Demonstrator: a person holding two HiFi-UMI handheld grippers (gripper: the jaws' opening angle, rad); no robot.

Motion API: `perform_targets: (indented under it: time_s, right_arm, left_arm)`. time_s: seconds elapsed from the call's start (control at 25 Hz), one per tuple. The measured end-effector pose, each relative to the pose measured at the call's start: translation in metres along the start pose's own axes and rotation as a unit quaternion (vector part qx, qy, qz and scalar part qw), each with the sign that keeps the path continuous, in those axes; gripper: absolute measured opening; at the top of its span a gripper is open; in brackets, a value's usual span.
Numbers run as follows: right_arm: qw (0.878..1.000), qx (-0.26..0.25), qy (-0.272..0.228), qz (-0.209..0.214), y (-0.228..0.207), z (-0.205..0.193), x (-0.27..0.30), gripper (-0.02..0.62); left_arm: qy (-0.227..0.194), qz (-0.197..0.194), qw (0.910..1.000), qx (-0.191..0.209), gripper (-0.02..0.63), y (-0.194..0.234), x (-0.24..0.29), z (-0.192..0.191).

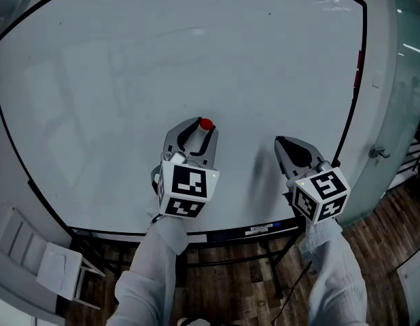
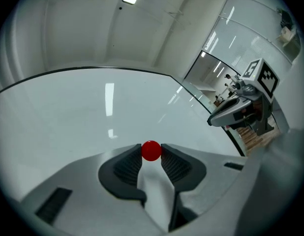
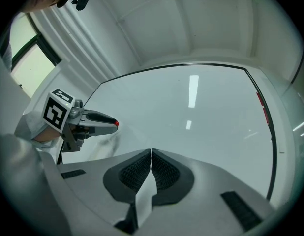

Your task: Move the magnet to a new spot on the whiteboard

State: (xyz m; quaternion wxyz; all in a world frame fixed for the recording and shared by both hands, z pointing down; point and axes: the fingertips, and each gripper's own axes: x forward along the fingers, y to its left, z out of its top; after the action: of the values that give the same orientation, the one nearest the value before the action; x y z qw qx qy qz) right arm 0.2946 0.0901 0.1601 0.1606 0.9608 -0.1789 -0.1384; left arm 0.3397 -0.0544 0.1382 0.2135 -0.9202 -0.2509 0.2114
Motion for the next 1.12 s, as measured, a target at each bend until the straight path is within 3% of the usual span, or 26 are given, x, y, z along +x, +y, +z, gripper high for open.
perform_targets:
  time_s: [0.2,0.4,0.68,1.12]
  right_arm:
    - [1.000,-0.003,-0.014,0.001,-0.006,0.013,0.009,0.028]
    - [1.000,-0.009,-0.017,0.004,-0.010,0.015,0.014,0.028]
    - [1.000,-0.012,-0.019,0.000,-0.014,0.015,0.005,0.028]
    - [1.000,-0.016,-0.010,0.007,-0.012,0.009,0.006,0.028]
  left_arm:
    - [0.013,0.025,0.9984,0.049,0.124,0.014,0.016,0.011]
    - [0.043,0.050,0.9904,0.121,0.124,0.019,0.028,0.012]
    - [0.048,0.043,0.9895,0.130,0.124,0.015,0.026,0.014]
    - [0.054,0.076,0.9812,0.169,0.130,0.017,0.027,0.010]
